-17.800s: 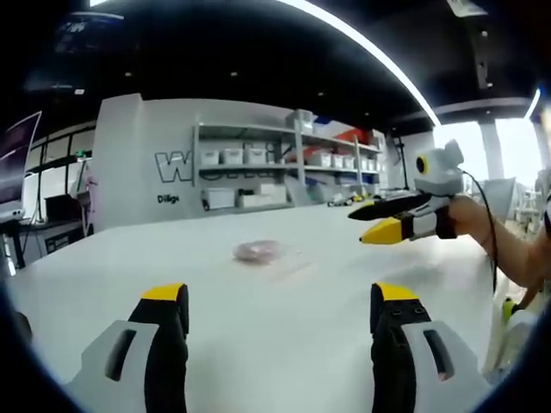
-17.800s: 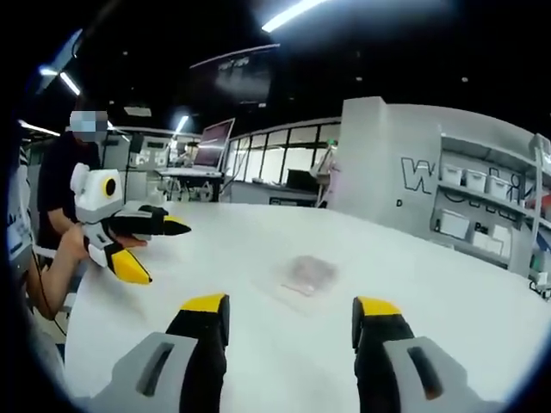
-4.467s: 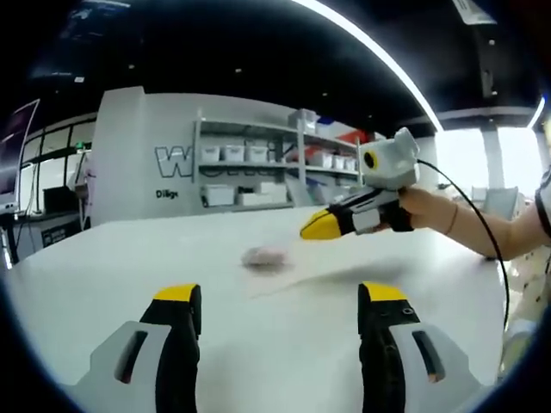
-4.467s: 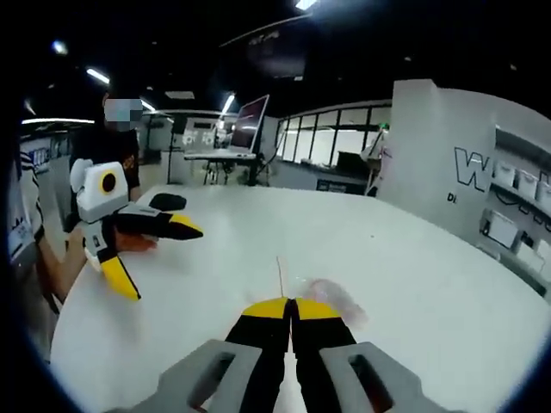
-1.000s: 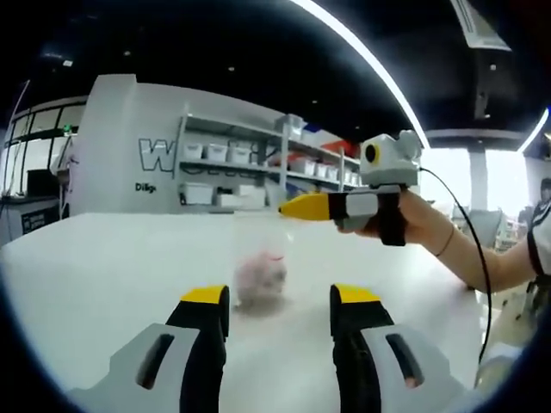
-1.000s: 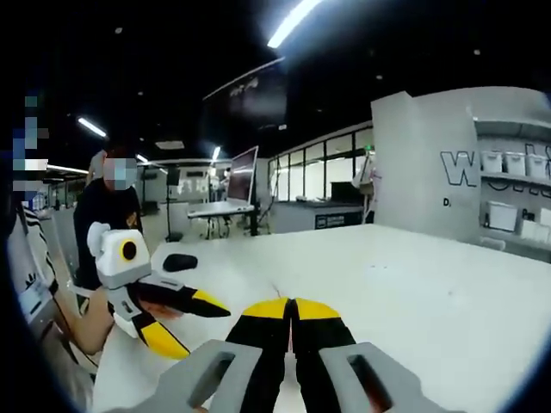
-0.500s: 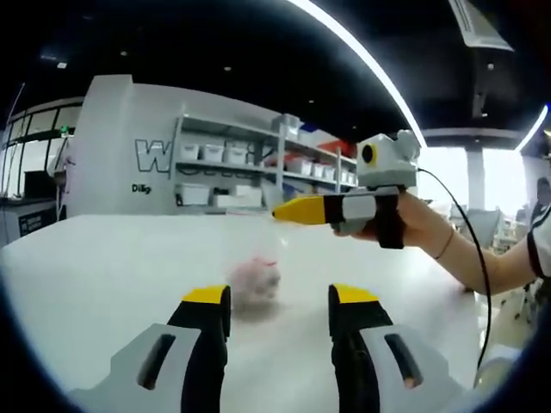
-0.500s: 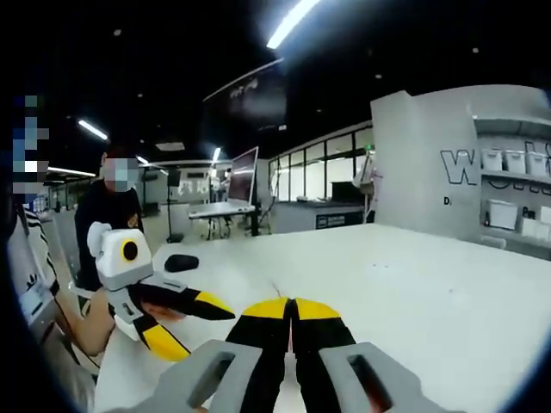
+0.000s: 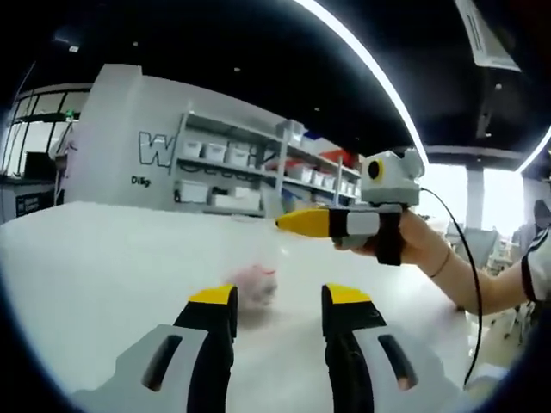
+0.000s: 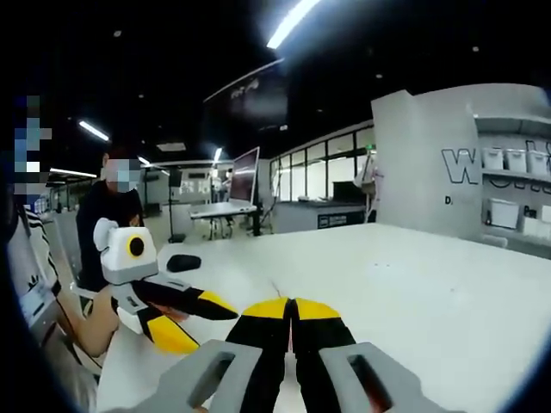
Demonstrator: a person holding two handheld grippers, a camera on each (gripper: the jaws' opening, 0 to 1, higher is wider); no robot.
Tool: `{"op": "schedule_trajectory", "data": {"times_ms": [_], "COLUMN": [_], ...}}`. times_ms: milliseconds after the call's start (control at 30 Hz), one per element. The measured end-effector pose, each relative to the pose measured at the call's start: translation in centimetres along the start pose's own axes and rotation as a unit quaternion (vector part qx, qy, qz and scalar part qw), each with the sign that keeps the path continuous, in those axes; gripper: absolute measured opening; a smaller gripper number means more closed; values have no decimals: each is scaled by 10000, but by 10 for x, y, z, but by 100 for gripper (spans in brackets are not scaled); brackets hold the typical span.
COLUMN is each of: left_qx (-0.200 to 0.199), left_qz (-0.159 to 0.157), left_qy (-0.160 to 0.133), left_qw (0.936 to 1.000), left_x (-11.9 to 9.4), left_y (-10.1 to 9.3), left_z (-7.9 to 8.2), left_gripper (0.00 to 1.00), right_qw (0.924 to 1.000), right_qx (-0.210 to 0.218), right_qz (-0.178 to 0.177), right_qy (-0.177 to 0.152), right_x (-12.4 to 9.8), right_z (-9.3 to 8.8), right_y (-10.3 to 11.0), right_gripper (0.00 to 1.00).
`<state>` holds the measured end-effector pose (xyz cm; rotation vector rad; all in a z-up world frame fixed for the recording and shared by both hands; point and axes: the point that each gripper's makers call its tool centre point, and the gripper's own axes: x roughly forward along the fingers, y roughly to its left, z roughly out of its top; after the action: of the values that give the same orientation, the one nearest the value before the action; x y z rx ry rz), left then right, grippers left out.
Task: Open the resealable bag by pulling the two sides of the seal apart until the entire bag opening is separated and visibly accessible.
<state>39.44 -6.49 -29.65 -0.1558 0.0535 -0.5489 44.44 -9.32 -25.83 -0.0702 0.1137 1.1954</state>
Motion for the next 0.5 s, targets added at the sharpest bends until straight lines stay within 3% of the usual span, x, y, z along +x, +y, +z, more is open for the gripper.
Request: {"op": "schedule_trajectory", "data": {"times_ms": [133,300,500], "left_qx": [-492,-468,-542], "left_qz": [-95,-83,-42], "left_qy": [-34,-31,-61], "left_qw": [9987,9989,9985], "left_x": [2,4,4], "left_y": [-1,0,4], "left_z": [0,-2,-1], "left_gripper": [43,42,35], "right_qw": [10000,10000,10000], "right_qx": [34,29,36], "right_qz": [35,33,47], "right_qy": [-8,-6,-10], "right_x": [0,0,0], "right_z": [0,0,0], "right_y": [1,1,2], "right_gripper": [0,0,0]}}
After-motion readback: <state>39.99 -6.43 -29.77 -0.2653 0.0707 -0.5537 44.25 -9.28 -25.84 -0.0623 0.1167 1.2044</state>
